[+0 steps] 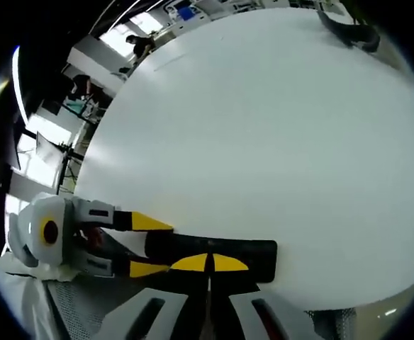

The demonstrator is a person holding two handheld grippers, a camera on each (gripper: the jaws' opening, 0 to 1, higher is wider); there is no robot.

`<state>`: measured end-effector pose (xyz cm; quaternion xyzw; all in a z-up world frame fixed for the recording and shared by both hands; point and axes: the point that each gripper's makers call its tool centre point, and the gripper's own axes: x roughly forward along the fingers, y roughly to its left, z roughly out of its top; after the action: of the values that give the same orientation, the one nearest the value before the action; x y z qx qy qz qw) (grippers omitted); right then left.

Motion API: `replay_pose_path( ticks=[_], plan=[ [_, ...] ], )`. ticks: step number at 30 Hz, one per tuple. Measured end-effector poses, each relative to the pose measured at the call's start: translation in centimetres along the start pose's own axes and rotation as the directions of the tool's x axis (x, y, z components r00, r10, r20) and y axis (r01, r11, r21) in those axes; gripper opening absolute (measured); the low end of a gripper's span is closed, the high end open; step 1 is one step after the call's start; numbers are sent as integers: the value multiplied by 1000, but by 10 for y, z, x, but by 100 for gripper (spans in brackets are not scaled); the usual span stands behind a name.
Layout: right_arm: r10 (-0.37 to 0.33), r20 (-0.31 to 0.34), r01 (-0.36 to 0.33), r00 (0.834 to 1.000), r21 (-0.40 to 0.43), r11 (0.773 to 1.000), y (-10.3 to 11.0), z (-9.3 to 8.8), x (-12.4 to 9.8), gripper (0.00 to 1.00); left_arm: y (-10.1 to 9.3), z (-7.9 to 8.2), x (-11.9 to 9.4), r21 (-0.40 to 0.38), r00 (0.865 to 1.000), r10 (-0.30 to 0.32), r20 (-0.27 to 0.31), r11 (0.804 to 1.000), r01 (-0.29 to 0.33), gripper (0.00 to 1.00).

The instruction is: Press the specified remote control buttons in sequence, fully releasing each button before pressing the next.

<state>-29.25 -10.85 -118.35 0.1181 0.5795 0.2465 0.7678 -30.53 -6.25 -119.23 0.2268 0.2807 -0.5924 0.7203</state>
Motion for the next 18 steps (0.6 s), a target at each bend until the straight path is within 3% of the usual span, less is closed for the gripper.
replay_pose_path(
  ticks=[15,18],
  plan=[
    [-12,5,12,1000,-28,1000,-1,0,0,0,0,1,1,2,1000,0,0,1000,0,25],
    [10,7,-10,1000,12,1000,-1,0,0,0,1,1,1,2,1000,0,-1,1000,0,25]
  ],
)
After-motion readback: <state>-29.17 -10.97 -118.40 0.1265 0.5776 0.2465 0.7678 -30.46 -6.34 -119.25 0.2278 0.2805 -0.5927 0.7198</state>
